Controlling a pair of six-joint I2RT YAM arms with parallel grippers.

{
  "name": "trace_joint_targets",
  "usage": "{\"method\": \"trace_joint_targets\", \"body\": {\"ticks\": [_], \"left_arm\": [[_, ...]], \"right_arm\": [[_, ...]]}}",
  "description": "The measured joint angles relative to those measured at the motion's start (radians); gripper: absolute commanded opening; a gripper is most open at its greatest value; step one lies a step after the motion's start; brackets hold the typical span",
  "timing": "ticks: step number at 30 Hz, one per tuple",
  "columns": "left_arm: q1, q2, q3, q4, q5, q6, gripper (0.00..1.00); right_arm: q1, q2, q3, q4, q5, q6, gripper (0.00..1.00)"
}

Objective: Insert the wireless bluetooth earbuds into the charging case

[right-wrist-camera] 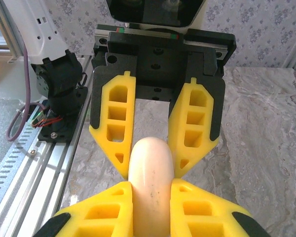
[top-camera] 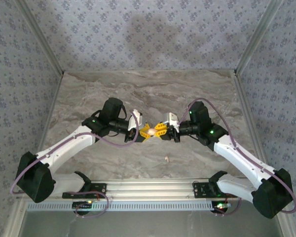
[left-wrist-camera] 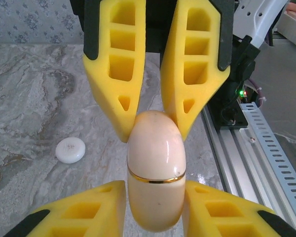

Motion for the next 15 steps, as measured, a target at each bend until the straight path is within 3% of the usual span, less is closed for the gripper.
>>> {"method": "trace_joint_targets", "body": {"ticks": [5, 15], "left_arm": [[-0.002, 0.000, 0.000, -0.002, -0.002, 0.004, 0.39], [-0.013, 0.001, 0.000, -0.014, -0.004, 0.010, 0.40]], "right_arm": [[0.000, 0.000, 0.006, -0.008, 0.000, -0.008, 0.17], [0.000, 0.006, 0.013, -0.017, -0.004, -0.008, 0.17]]}}
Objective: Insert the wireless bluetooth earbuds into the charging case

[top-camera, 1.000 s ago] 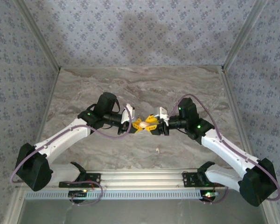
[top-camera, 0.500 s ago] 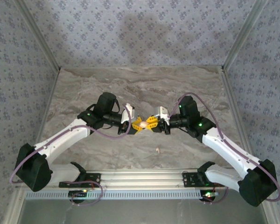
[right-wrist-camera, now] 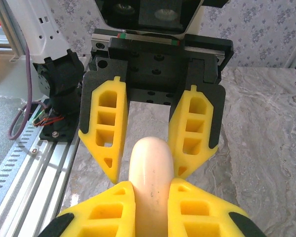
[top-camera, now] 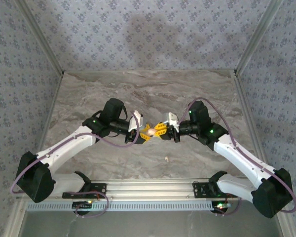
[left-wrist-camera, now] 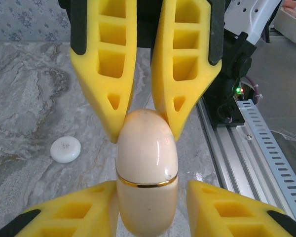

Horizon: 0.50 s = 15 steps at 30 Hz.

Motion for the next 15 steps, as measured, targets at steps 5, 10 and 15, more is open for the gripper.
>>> {"method": "trace_joint_targets", "body": {"ticks": [5, 10, 15], "left_arm": [[0.000, 0.005, 0.001, -0.006, -0.002, 0.000, 0.38], [-0.001, 0.014, 0.001, -0.005, -0.002, -0.003, 0.40], [-0.007, 0.014, 0.001, 0.002, -0.002, -0.011, 0.43]], "right_arm": [[0.000, 0.005, 0.007, -0.011, -0.003, -0.006, 0.17], [0.000, 0.006, 0.008, -0.016, -0.003, -0.011, 0.17], [0.000, 0.012, 0.009, -0.022, -0.003, -0.016, 0.17]]}}
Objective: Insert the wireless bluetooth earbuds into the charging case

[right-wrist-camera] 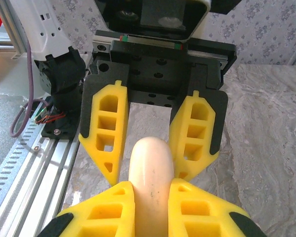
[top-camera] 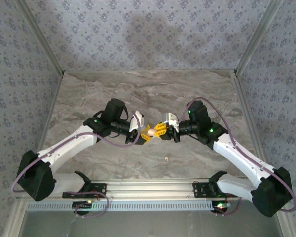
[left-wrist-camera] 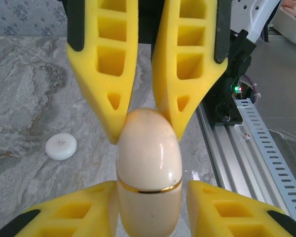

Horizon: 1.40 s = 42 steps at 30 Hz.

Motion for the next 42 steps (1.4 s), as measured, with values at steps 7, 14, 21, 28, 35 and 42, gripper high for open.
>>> {"method": "trace_joint_targets", "body": {"ticks": [7, 14, 21, 28, 35, 42], "left_arm": [[0.000, 0.000, 0.000, 0.011, 0.000, -0.008, 0.34], [0.000, 0.000, 0.002, 0.016, -0.002, -0.011, 0.27], [0.000, 0.000, 0.002, 0.015, -0.001, -0.011, 0.27], [0.002, 0.000, 0.002, 0.017, -0.016, -0.011, 0.27], [-0.003, -0.002, 0.002, 0.015, -0.003, -0.007, 0.26], [-0.002, -0.015, -0.034, 0.071, -0.004, -0.034, 0.26]], "right_arm": [[0.001, 0.008, 0.001, -0.007, 0.000, -0.006, 0.17], [0.002, 0.009, 0.003, -0.012, 0.003, -0.006, 0.39], [0.003, 0.005, 0.003, -0.001, 0.058, 0.017, 0.49], [-0.025, -0.019, 0.002, 0.023, 0.089, 0.053, 0.49], [-0.072, -0.024, -0.002, 0.088, 0.121, 0.094, 0.49], [-0.079, -0.032, -0.010, 0.107, 0.124, 0.131, 0.52]]}}
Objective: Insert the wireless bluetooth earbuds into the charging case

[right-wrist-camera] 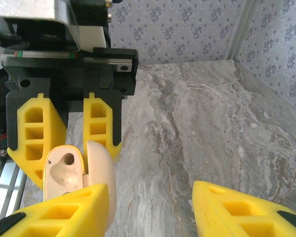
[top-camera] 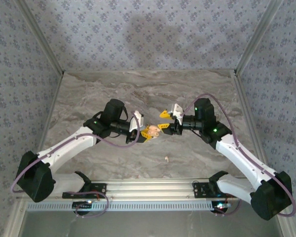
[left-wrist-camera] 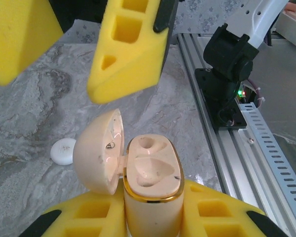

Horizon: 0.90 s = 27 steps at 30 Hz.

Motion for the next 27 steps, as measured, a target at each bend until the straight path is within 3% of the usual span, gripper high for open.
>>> {"method": "trace_joint_targets", "body": {"ticks": [6, 10, 20, 27], "left_arm": [[0.013, -0.007, -0.113, 0.175, -0.019, -0.105, 0.25], [0.027, -0.015, -0.203, 0.314, -0.071, -0.192, 0.25], [0.071, -0.059, -0.385, 0.585, -0.187, -0.340, 0.24], [0.078, -0.078, -0.488, 0.708, -0.248, -0.393, 0.23]], "right_arm": [[-0.015, -0.050, -0.002, -0.004, 0.016, 0.060, 0.56], [-0.017, -0.069, 0.000, -0.063, 0.109, 0.161, 0.56], [-0.010, -0.035, 0.035, -0.384, 0.376, 0.539, 0.52], [0.115, 0.087, 0.099, -0.635, 0.525, 0.761, 0.48]]}}
